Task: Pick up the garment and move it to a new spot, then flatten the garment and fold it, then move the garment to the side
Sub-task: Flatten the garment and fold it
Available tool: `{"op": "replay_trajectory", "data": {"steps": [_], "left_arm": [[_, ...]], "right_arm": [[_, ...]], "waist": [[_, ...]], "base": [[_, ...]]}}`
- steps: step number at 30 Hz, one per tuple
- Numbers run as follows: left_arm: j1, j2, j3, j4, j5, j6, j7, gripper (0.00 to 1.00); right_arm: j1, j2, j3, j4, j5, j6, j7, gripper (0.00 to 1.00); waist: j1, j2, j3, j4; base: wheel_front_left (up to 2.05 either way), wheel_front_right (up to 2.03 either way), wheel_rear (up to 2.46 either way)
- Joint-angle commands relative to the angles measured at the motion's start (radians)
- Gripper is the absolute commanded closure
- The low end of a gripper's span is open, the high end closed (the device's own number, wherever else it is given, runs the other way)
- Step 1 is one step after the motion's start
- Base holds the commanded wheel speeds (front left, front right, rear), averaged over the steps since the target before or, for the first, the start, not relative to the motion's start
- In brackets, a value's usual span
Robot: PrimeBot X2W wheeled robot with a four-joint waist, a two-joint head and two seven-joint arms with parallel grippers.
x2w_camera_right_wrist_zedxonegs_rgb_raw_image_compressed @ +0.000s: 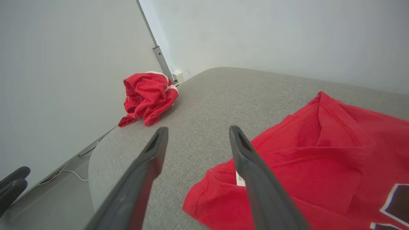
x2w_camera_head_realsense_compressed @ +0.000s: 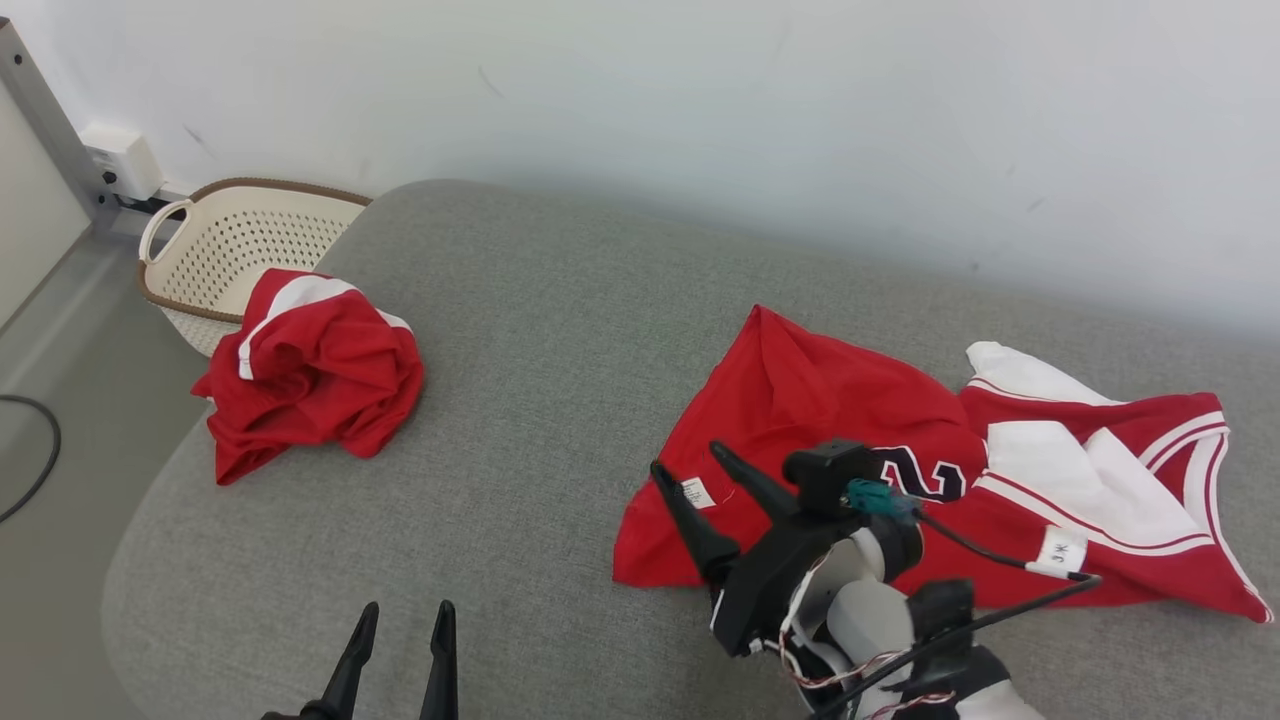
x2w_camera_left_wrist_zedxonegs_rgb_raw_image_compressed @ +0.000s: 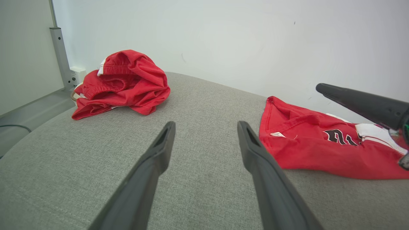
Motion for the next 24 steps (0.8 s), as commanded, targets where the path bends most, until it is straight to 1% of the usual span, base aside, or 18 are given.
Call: {"op": "replay_trajectory", "data": {"steps": [1,5,8,10,13,19,24], "left_arm": [[0.007,0.000,0.003,0.001,-0.002,0.002,-0.004,0.00],[0.017,0.000,0.012,-0.002,0.004,0.001,-0.004,0.00],[0.030,0.000,0.018,-0.005,0.008,0.001,-0.004,0.00],[0.034,0.000,0.022,-0.007,0.008,0.000,-0.004,0.00],[0.032,0.000,0.025,-0.010,0.011,-0.002,-0.004,0.00],[0.040,0.000,0.027,-0.014,0.011,0.000,-0.004,0.00],[0.038,0.000,0.033,-0.020,0.014,0.001,-0.004,0.00]], "right_arm": [[-0.009,-0.011,-0.008,-0.010,0.007,-0.001,-0.012,0.00],[-0.004,-0.061,-0.071,-0.033,-0.003,-0.001,-0.034,0.00],[0.016,-0.103,-0.143,-0.048,-0.035,-0.001,-0.041,0.00],[0.038,-0.131,-0.210,-0.060,-0.061,-0.001,-0.041,0.00],[0.081,-0.168,-0.340,-0.097,-0.125,-0.001,-0.040,0.00],[0.220,-0.185,-0.569,-0.166,-0.240,-0.001,-0.040,0.00],[0.323,-0.154,-0.716,-0.224,-0.315,-0.001,-0.040,0.00]], "waist": [[0.0000,0.0000,-0.004,-0.006],[0.0000,0.0000,-0.012,-0.025],[0.0000,0.0000,-0.016,-0.041],[0.0000,0.0000,-0.016,-0.051],[0.0000,0.0000,-0.018,-0.064],[0.0000,0.0000,-0.017,-0.083],[0.0000,0.0000,-0.008,-0.104]], "base": [[0.00,0.00,0.00],[0.00,0.00,0.00],[0.00,0.00,0.00],[0.00,0.00,0.00],[0.00,0.00,0.00],[0.00,0.00,0.00],[0.00,0.00,0.00]]}}
